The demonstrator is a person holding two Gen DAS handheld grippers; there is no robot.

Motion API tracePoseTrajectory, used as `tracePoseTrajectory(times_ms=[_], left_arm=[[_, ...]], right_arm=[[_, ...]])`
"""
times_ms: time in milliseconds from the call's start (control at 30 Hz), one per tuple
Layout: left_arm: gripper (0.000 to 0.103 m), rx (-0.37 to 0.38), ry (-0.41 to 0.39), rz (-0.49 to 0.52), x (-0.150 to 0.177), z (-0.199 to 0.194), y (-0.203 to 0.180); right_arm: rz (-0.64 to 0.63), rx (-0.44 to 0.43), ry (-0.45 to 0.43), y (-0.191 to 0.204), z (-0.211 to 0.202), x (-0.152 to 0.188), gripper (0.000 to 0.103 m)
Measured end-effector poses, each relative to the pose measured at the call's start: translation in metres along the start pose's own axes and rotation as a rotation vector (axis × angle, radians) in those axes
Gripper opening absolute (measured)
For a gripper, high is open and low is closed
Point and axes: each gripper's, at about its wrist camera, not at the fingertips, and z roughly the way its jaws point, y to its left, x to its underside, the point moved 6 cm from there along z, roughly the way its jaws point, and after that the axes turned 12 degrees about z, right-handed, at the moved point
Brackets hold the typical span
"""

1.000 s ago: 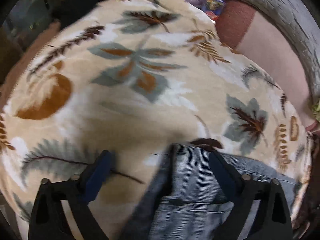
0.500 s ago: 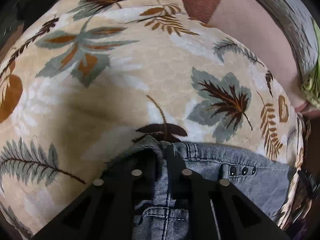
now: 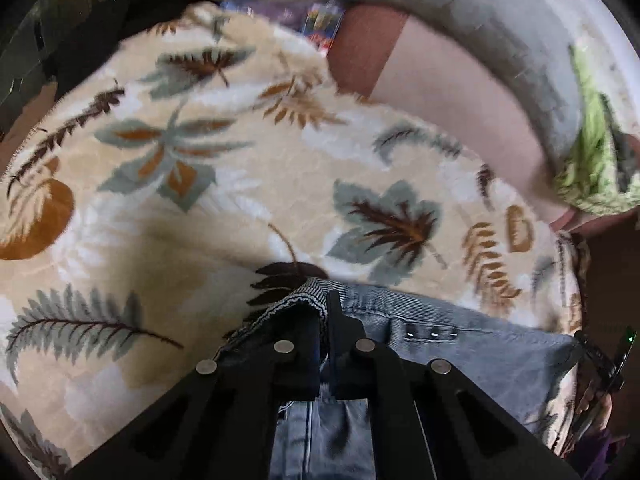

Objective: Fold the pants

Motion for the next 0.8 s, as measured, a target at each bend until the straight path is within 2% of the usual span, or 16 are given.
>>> tracePoseTrajectory(times_ms=[133,233,333,433,567,667,733,800], left_arm=[[0.002,0.032,-0.101,0.016,0.012,-0.052,-0.003],[0.002,0.048,-0.153,0.029,0.033,-0.087,-0.004],[0.002,0.061,-0.189,0.051,0.071,-0.121,-0.006],[0.002,0.061,-0.207,0.066,0.123,-0.149,-0.002],[0.002,0.047,-0.161,0.061,0.196,-0.157,0.017],[0.003,0.025,-0.087,0.058,0.238,-0.144,0.025],[0.003,0.005,-0.025,0.041,0.263,-0.130,0.030],[0.003,-0.042,-0.009,0.041,0.276,-0.126,0.033]], right_arm=[[-0.019,-0.029,-0.078,-0.002,-0.060,0.014,0.020],[-0.016,-0.042,-0.094,-0.015,-0.093,0.034,0.020],[-0.006,-0.051,-0.094,-0.037,-0.122,0.064,0.020],[0.000,-0.056,-0.079,-0.060,-0.146,0.103,0.020],[0.005,-0.049,-0.016,-0.089,-0.157,0.155,0.020],[0.014,-0.051,0.095,-0.111,-0.149,0.198,0.021],[0.043,-0.042,0.195,-0.126,-0.138,0.221,0.026],[0.065,-0.021,0.256,-0.140,-0.132,0.233,0.035]])
